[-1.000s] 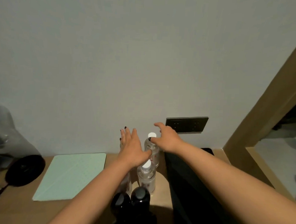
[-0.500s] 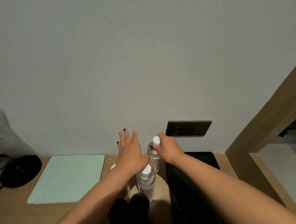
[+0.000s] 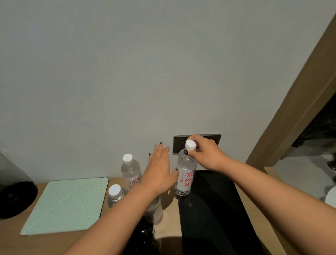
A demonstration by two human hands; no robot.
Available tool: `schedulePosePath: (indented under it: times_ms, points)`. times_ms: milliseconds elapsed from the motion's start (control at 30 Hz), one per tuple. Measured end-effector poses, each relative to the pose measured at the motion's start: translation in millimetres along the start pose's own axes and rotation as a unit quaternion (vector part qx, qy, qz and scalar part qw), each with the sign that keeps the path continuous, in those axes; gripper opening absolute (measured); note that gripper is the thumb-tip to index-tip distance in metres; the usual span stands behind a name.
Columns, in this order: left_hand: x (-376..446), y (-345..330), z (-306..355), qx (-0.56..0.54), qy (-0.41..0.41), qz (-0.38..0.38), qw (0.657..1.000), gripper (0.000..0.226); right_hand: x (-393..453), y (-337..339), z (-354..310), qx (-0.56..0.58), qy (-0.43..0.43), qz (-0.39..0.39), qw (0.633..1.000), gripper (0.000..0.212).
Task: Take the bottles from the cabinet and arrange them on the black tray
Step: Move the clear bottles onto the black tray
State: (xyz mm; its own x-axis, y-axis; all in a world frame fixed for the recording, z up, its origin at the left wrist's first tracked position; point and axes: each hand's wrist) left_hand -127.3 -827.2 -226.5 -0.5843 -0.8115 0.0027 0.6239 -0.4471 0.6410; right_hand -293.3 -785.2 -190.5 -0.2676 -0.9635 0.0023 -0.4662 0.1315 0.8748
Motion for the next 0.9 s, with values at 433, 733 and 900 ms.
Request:
schedulePosePath:
  times_ms: [433, 733, 900]
  points:
    - [11.3, -17.5, -3.4, 0.054, 0.021, -0.031, 0.998, 0.065, 20.0, 0.8, 69.4, -0.005, -0.044, -0.010, 0.999, 0.033]
    - [9.3, -19.3, -9.3, 0.025, -0.009, 0.010, 1.000, 0.054, 23.2, -20.6, 79.4, 0.027, -0.055, 0.006, 0.998, 0.032]
    - [10.8, -21.5, -9.6, 0.025, -0.017, 0.018, 0.999, 0.051, 24.9, -27.5, 74.3, 0.005, -0.037, 0.004, 0.999, 0.035]
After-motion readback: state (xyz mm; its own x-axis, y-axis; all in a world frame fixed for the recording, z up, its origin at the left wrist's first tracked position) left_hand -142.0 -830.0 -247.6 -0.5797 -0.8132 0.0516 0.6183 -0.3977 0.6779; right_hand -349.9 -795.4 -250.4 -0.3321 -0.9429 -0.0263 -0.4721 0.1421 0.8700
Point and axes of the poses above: each hand's wrist, its own x-axis towards the middle knuckle, its own y-axis out of the back of the hand, z = x × y, and after that the axes turned 14 degrees about -x, right-handed
